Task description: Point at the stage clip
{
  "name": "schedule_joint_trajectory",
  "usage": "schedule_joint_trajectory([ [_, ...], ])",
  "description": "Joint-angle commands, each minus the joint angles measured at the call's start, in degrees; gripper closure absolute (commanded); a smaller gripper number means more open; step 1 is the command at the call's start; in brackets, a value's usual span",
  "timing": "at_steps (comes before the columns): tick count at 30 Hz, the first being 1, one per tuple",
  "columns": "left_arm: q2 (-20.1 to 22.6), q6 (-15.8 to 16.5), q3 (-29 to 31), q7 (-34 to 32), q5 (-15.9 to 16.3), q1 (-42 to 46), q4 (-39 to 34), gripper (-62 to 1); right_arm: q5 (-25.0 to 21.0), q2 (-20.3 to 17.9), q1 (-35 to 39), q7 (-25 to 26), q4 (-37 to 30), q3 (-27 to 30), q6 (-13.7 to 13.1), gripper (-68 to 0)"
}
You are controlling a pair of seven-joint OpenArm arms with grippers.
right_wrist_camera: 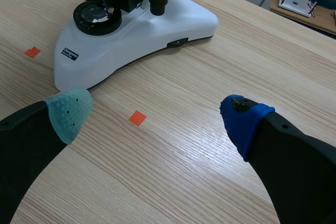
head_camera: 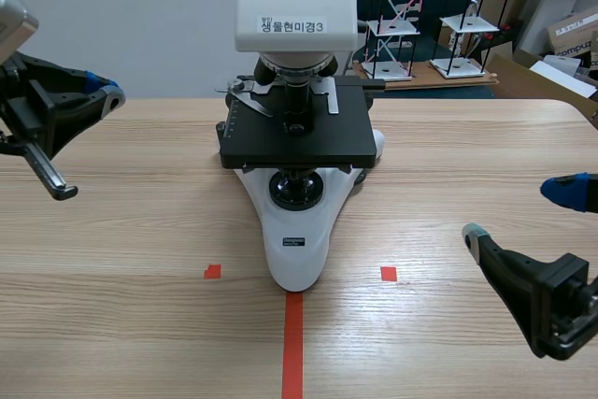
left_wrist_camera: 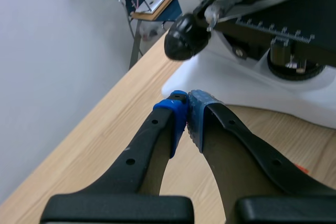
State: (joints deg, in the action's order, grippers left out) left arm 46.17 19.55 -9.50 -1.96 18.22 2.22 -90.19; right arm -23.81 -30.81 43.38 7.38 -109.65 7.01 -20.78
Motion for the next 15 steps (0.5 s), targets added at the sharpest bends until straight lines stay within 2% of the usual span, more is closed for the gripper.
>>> schedule_joint_trajectory([
  [1,0.4,-0.3,-1.2,-0.9,0.6,-2.0,-1.2,-2.2,-0.4,-0.1,-0.5,0.7,-0.9,0.1,0.0,-53.6],
  [9,0.3,0.2,-11.2,-0.3,0.2,-10.8,-0.9,-2.2,-0.4,-0.1,-0.5,0.7,-0.9,0.1,0.0,-53.6],
  [15,-1.0,0.2,-14.2,0.5,0.1,-14.4,-0.1,-2.2,-0.4,-0.1,-0.5,0.7,-0.9,0.1,0.0,-53.6],
])
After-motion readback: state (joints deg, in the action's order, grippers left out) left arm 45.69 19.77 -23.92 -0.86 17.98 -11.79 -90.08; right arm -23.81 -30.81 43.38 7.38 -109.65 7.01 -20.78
